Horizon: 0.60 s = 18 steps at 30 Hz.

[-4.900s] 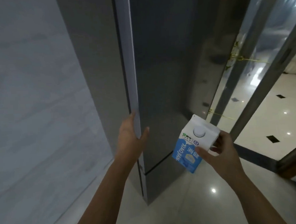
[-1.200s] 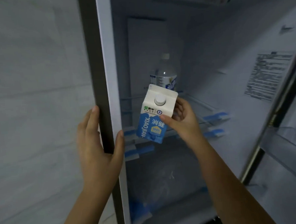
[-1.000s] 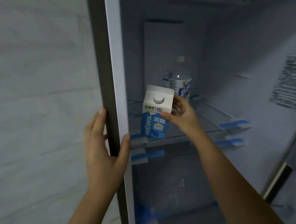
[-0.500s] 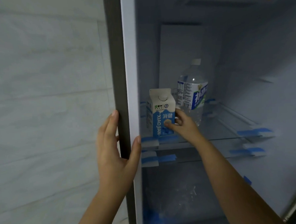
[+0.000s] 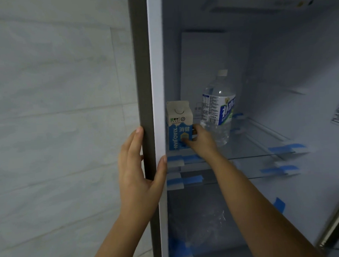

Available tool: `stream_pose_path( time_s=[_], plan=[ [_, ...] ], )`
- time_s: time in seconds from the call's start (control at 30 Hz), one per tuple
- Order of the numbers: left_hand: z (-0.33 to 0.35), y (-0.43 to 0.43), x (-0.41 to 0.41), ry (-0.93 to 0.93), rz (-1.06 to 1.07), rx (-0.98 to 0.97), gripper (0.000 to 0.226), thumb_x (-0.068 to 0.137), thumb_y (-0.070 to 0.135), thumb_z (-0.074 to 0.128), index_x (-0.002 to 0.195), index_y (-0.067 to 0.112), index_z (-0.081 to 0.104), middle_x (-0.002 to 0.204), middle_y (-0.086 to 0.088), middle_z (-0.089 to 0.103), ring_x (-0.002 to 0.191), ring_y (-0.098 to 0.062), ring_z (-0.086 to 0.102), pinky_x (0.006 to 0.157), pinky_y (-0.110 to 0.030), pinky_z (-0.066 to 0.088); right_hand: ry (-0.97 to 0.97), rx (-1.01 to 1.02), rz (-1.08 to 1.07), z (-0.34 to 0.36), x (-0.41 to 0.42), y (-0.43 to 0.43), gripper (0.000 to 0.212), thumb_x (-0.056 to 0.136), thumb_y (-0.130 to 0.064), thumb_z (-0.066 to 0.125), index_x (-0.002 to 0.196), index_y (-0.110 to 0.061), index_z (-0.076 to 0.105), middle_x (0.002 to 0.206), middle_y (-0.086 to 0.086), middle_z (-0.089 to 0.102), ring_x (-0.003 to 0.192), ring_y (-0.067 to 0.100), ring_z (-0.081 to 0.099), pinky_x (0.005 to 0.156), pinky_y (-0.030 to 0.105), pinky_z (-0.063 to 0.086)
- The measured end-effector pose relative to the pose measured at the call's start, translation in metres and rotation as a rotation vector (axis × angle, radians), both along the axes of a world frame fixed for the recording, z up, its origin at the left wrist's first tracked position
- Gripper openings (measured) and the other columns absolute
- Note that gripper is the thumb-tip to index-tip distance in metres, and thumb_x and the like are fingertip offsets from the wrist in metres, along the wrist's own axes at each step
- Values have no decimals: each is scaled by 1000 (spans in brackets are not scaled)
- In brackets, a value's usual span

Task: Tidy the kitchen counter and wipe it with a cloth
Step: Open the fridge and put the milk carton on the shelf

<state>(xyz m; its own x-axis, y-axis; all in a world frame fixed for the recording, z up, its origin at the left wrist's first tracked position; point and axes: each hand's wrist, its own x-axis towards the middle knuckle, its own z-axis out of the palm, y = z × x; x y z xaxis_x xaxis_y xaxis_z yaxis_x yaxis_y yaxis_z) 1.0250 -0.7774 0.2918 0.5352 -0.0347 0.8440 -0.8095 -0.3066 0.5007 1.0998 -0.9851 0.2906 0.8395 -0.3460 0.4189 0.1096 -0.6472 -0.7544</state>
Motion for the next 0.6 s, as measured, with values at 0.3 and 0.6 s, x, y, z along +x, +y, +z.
stream_pose_path(
  time_s=[0.3, 0.6],
  plan=[
    [2, 3, 0, -3, -24, 32, 65, 81, 39, 51, 138, 30, 21, 133, 20, 29, 127, -9, 37, 97, -48, 47, 18, -1, -130, -2, -36, 8, 53, 83, -21, 65, 130, -7, 43, 128, 11, 55, 110, 24, 56, 91, 36, 48],
    [-16, 10, -18, 30, -129, 105, 60, 83, 25, 51, 136, 4, 31, 138, -25, 40, 127, -27, 33, 114, -28, 24, -297, 178, -506, -35, -263, 39, 30, 72, -43, 57, 101, -38, 53, 95, -22, 66, 88, -5, 61, 79, 9, 48]
  ],
)
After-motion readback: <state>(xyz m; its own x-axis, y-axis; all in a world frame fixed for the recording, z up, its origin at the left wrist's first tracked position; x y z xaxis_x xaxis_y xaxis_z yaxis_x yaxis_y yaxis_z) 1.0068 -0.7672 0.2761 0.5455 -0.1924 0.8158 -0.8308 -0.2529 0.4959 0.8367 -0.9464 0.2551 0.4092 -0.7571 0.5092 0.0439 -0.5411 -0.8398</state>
